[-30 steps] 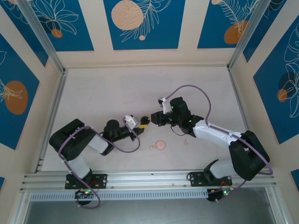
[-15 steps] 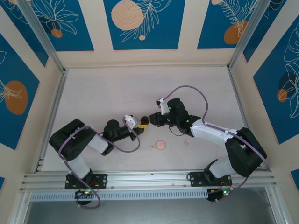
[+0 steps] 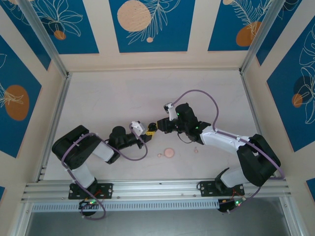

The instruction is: Insert wireless bluetooth earbuds into charging case

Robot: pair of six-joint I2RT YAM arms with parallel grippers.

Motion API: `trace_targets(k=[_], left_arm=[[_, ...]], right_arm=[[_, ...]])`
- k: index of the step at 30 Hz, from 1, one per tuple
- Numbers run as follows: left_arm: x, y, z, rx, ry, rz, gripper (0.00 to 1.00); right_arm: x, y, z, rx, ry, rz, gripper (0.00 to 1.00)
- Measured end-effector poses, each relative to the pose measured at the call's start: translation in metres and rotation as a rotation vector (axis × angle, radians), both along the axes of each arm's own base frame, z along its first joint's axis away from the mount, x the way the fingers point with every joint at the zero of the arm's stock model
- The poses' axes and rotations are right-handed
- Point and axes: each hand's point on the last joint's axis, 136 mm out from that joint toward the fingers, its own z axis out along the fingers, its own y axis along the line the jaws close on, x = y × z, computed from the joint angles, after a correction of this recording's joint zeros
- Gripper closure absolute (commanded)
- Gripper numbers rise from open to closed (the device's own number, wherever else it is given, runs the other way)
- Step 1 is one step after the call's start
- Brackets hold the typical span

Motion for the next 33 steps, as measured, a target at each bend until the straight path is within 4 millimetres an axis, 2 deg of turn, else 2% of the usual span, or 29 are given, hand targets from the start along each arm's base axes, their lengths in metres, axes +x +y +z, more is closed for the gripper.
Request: trace_targets(k=[16, 33], left_arm=[[-0.001, 0.001, 0.0, 0.002, 0.003, -0.001, 0.92], [-0.002, 0.002, 0.003, 0.005, 0.007, 0.0, 0.91]], right_arm=[[-0.002, 0.005, -0.001, -0.081, -0.094, 0.016, 0.8], [-0.013, 0.016, -0.001, -0.167, -0.172, 0.078, 0.79]])
